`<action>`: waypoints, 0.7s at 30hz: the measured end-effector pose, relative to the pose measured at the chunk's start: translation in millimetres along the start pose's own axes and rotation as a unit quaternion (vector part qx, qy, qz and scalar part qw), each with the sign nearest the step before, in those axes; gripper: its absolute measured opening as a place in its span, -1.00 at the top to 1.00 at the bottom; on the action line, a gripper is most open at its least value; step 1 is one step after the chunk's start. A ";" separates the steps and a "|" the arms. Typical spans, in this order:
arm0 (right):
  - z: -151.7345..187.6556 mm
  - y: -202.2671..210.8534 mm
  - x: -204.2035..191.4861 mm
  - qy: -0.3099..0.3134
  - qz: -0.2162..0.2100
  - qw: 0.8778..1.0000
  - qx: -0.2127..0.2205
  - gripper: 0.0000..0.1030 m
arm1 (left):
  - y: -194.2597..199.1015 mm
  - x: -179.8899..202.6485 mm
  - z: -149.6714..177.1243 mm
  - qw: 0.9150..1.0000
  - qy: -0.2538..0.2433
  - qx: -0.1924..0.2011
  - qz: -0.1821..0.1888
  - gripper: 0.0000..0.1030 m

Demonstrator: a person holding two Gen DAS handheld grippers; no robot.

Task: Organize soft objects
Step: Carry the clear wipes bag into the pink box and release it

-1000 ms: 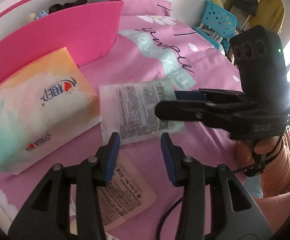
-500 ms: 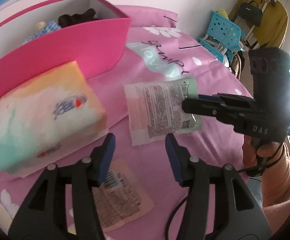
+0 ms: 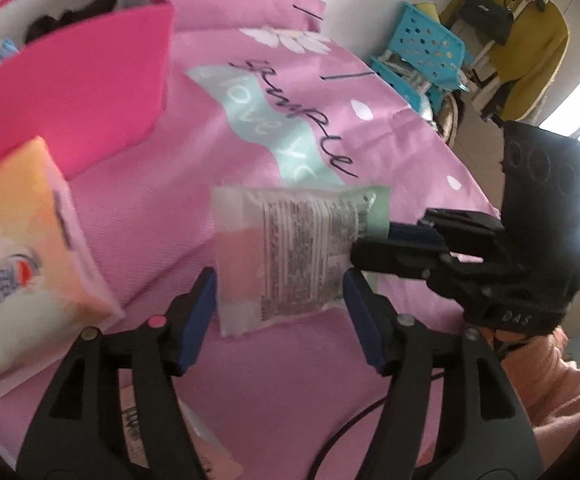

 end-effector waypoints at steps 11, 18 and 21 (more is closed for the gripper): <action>-37.1 11.6 -14.4 0.013 -0.010 1.000 0.021 0.77 | 59.0 -0.4 -15.2 0.997 -0.006 0.075 -0.032 0.02; -107.9 5.1 -49.3 0.065 -0.023 0.996 0.051 0.77 | 115.8 -24.9 -55.2 0.987 0.006 0.143 -0.076 0.02; -135.5 -7.7 -58.5 0.086 -0.021 0.994 0.057 0.77 | 129.9 -41.0 -71.8 0.982 0.017 0.158 -0.098 0.02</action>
Point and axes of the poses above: each gripper's, at about its wrist camera, not at the fingertips, and y roughly against the way its jaws point, x to its right, z to its underside, the point moved 8 cm from there along -y, roughly the way its jaws point, and after that the axes turned 5 degrees about y, right-handed, at the moved point
